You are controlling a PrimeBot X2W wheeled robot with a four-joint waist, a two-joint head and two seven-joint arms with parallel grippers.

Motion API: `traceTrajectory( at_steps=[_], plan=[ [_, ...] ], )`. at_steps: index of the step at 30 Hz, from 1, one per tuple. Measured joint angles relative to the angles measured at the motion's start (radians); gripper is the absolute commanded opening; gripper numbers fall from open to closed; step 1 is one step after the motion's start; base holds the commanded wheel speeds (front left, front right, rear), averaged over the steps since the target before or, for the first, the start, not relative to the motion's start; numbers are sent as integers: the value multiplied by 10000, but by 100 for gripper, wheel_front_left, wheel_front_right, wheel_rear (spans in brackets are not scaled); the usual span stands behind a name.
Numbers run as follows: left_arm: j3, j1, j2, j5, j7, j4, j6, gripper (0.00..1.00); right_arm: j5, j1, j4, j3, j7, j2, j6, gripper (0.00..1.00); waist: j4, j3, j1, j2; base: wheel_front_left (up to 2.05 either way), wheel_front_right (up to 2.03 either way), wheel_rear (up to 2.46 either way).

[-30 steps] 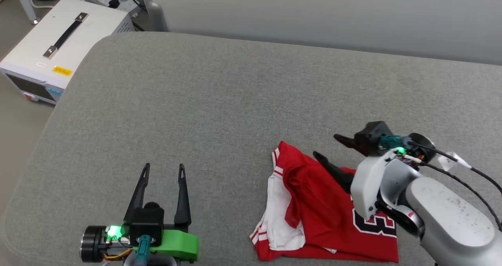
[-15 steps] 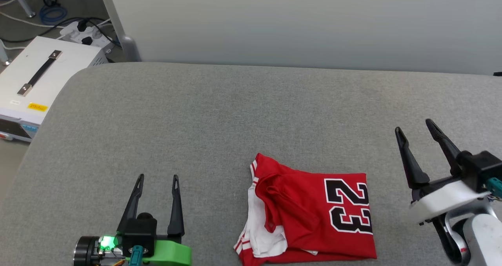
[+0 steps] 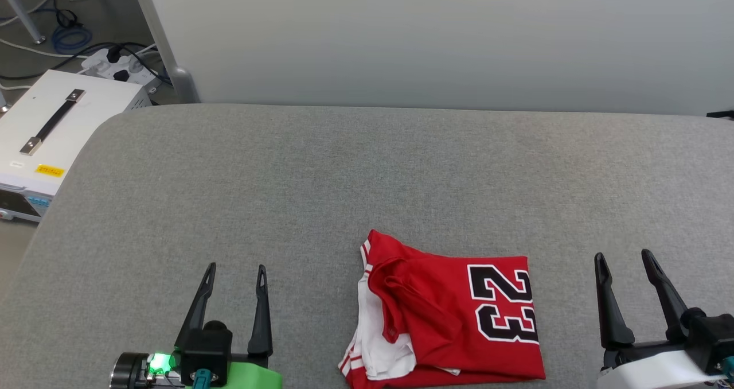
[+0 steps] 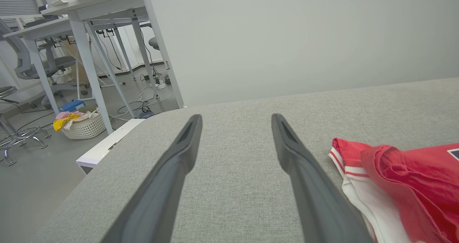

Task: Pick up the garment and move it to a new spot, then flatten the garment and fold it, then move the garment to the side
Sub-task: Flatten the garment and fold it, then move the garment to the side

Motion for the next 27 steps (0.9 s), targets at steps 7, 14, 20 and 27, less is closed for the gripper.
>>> traceTrajectory(
  at_steps=[7, 14, 20, 27],
  plan=[
    [-6, 58, 8, 0, 0, 17, -48, 100, -146, 278, -59, 12, 0, 65, 0, 100, 52, 25, 0, 0, 0, 0, 0],
    [-21, 52, 8, 0, 0, 79, -52, 100, -242, -399, -136, 94, 4, -673, 0, 100, 157, 79, 0, 0, 0, 0, 0],
    [-71, 0, 6, 2, 0, 121, -113, 100, 504, -2069, -330, 12, 662, -2011, 0, 100, 291, 247, 0, 0, 0, 0, 0],
    [-90, -100, -8, 4, 0, 132, -142, 100, 2840, -3048, -322, 1151, 4291, -3521, 0, 100, 487, 459, 0, 0, 0, 0, 0]
  ],
)
